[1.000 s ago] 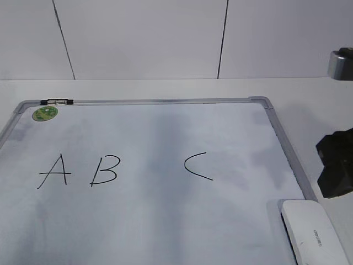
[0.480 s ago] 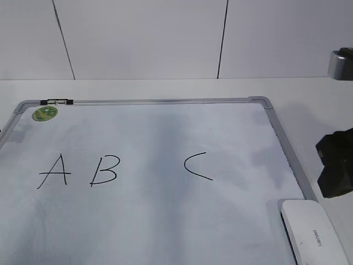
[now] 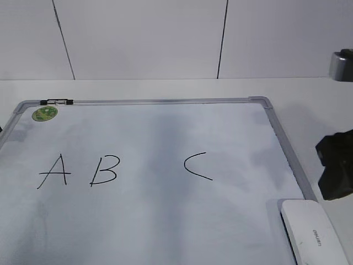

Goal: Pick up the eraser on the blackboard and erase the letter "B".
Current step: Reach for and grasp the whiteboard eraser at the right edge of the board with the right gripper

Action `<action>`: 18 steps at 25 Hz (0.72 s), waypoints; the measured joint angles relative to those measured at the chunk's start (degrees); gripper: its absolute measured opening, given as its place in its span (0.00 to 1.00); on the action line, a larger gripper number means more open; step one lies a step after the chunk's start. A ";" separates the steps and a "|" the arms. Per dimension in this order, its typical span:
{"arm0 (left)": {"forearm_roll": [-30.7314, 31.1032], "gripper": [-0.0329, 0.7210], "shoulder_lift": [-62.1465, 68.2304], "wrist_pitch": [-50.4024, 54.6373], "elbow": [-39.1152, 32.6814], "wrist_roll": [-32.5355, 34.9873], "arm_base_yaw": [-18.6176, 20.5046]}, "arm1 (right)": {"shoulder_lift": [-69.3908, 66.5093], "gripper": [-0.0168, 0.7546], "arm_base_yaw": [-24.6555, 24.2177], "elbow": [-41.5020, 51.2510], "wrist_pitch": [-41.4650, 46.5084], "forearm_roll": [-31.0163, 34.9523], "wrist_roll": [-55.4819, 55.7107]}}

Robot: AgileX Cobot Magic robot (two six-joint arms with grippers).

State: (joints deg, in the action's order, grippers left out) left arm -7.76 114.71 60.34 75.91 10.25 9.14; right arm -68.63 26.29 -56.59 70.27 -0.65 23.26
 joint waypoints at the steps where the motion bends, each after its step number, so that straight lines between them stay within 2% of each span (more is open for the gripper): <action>1: 0.00 0.19 0.00 0.00 0.00 0.00 0.00 | 0.12 0.62 0.00 0.54 0.00 0.00 0.34; 7: 0.49 0.14 0.00 0.00 0.10 0.00 0.00 | 2.71 0.62 0.00 9.49 -0.25 1.28 2.75; 10: 0.58 0.14 0.00 0.00 0.10 0.07 0.00 | 4.18 0.62 0.00 13.43 -3.13 1.74 4.47; 18: 0.62 0.13 0.00 0.21 0.10 0.07 0.00 | 4.60 0.62 0.00 14.52 -6.04 1.40 5.28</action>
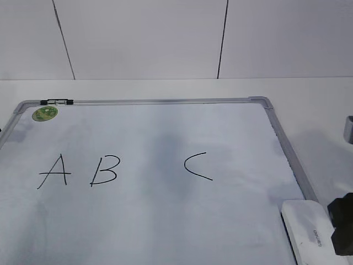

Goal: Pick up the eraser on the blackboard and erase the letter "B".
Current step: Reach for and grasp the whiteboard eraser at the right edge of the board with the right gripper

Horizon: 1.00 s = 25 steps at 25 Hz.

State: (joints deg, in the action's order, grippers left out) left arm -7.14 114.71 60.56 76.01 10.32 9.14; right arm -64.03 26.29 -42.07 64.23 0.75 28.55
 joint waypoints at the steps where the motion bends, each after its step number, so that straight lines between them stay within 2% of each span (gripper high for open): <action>1: 0.00 0.13 0.00 0.00 0.00 0.00 0.00 | 0.00 0.62 0.00 0.00 -0.16 -0.14 0.10; 9: 0.00 0.13 0.00 0.00 0.00 0.00 0.00 | -0.60 0.63 0.00 0.00 -2.98 -2.37 0.63; 11: 0.00 0.13 0.00 0.11 0.00 0.00 0.00 | -1.87 0.69 0.00 0.00 -4.18 -2.37 0.76; 14: 0.00 0.13 0.00 0.11 0.00 0.00 0.00 | -4.86 0.82 0.00 0.00 -4.99 -2.27 0.78; 16: 0.00 0.13 0.00 0.22 0.15 0.00 0.00 | -7.43 0.85 0.00 0.00 -5.53 -2.27 0.78; 25: -0.10 0.13 0.00 0.43 0.23 0.00 0.00 | -14.83 0.85 0.00 0.00 -12.51 -2.18 0.78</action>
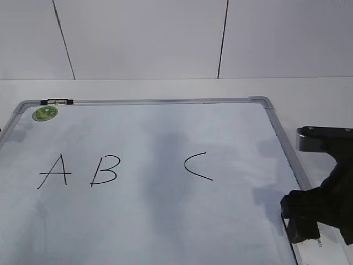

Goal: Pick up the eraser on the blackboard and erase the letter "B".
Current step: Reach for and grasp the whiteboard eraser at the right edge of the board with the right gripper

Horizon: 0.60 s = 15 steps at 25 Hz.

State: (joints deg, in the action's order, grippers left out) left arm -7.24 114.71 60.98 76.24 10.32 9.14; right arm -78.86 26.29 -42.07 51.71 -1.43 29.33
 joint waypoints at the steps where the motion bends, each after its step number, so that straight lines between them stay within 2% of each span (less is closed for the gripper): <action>1: 0.00 0.13 0.00 0.00 0.00 0.00 0.00 | -0.28 0.84 0.00 0.00 -0.38 -0.11 0.00; 15: 0.00 0.13 0.04 0.10 0.00 0.00 0.00 | -2.41 0.77 0.00 0.00 -1.25 -1.65 0.11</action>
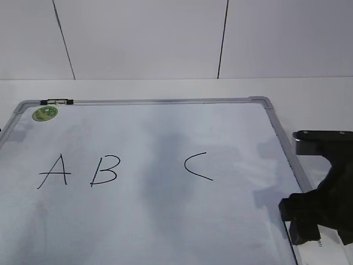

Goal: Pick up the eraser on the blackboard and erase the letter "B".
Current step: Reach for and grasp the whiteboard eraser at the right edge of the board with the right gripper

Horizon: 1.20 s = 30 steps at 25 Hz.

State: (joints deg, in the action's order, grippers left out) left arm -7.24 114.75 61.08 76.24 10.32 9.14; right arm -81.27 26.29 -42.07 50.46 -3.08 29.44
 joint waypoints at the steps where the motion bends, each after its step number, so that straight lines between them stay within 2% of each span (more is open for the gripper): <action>1: 0.00 0.13 0.00 0.00 0.00 0.00 0.00 | -0.09 0.77 0.00 0.00 0.00 0.00 0.00; 30: 0.00 0.13 0.00 0.58 0.02 0.00 0.00 | -0.13 0.76 0.00 0.00 -1.43 -0.41 0.03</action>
State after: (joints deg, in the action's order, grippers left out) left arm -7.24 114.75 61.67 76.26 10.32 9.14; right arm -81.40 26.29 -42.07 49.03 -3.49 29.47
